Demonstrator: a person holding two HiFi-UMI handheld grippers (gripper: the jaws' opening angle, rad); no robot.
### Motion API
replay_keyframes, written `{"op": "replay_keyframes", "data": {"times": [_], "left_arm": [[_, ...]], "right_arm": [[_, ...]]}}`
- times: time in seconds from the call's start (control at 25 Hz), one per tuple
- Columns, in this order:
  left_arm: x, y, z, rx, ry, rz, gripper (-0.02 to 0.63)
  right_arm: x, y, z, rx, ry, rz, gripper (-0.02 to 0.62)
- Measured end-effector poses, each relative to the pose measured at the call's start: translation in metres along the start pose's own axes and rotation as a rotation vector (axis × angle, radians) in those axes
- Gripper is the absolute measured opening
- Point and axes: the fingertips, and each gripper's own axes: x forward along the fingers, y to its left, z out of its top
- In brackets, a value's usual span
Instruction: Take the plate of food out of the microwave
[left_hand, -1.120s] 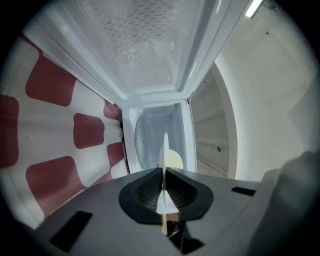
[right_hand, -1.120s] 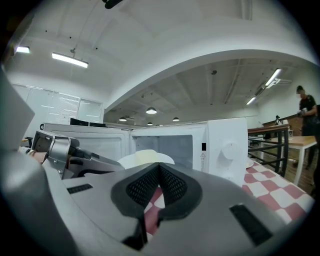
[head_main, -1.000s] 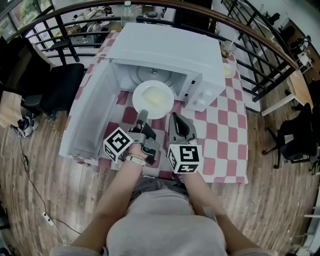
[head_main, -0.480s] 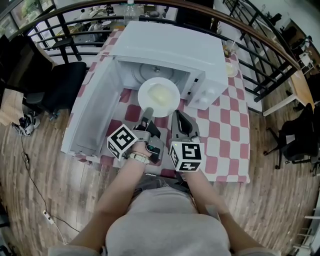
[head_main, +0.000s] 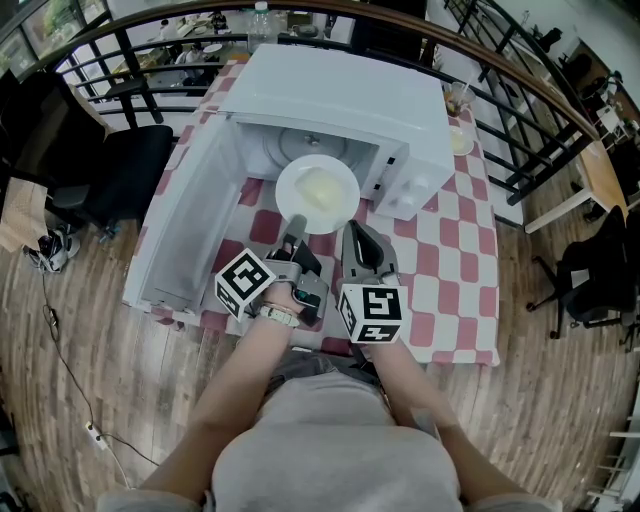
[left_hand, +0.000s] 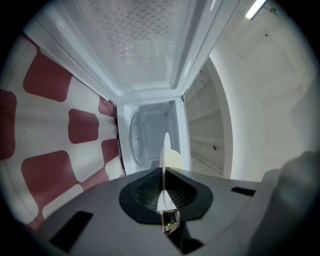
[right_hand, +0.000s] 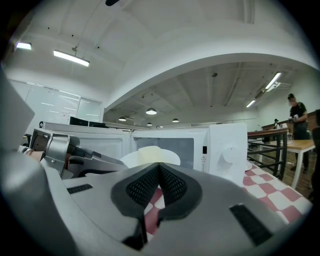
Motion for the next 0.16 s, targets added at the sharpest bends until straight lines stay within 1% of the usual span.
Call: {"op": "replay_keyframes", "data": {"times": [0.16], "left_arm": [[0.0008, -0.0006, 0.0002, -0.009, -0.002, 0.0, 0.015]], "right_arm": [[0.0004, -0.0007, 0.0011, -0.007, -0.002, -0.003, 0.025]]}}
